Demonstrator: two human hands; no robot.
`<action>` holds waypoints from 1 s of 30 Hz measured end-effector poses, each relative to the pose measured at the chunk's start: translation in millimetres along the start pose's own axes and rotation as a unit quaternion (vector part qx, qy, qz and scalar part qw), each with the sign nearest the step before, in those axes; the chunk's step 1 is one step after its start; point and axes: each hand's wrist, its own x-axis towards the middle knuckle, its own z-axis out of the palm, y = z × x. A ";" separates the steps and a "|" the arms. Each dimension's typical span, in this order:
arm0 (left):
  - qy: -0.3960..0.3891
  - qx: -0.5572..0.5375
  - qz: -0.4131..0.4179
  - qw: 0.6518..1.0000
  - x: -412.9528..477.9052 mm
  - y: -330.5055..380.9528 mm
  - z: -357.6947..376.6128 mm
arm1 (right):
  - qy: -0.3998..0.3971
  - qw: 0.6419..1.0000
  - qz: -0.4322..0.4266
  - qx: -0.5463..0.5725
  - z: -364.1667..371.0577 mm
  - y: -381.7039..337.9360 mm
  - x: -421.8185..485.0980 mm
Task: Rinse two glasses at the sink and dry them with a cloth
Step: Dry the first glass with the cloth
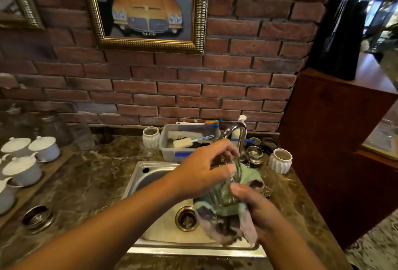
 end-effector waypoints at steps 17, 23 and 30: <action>0.070 0.053 -0.097 0.991 12.3 8.7 0.4 | 0.282 0.726 -0.278 -0.562 30.1 -0.2 9.0; 0.147 -0.004 -0.089 0.985 9.8 10.9 5.6 | 0.238 0.751 -0.223 -0.574 34.5 -13.4 5.3; 0.089 -0.022 0.007 0.996 4.7 15.0 -0.9 | 0.077 0.961 -0.092 -0.249 24.8 -30.4 -13.0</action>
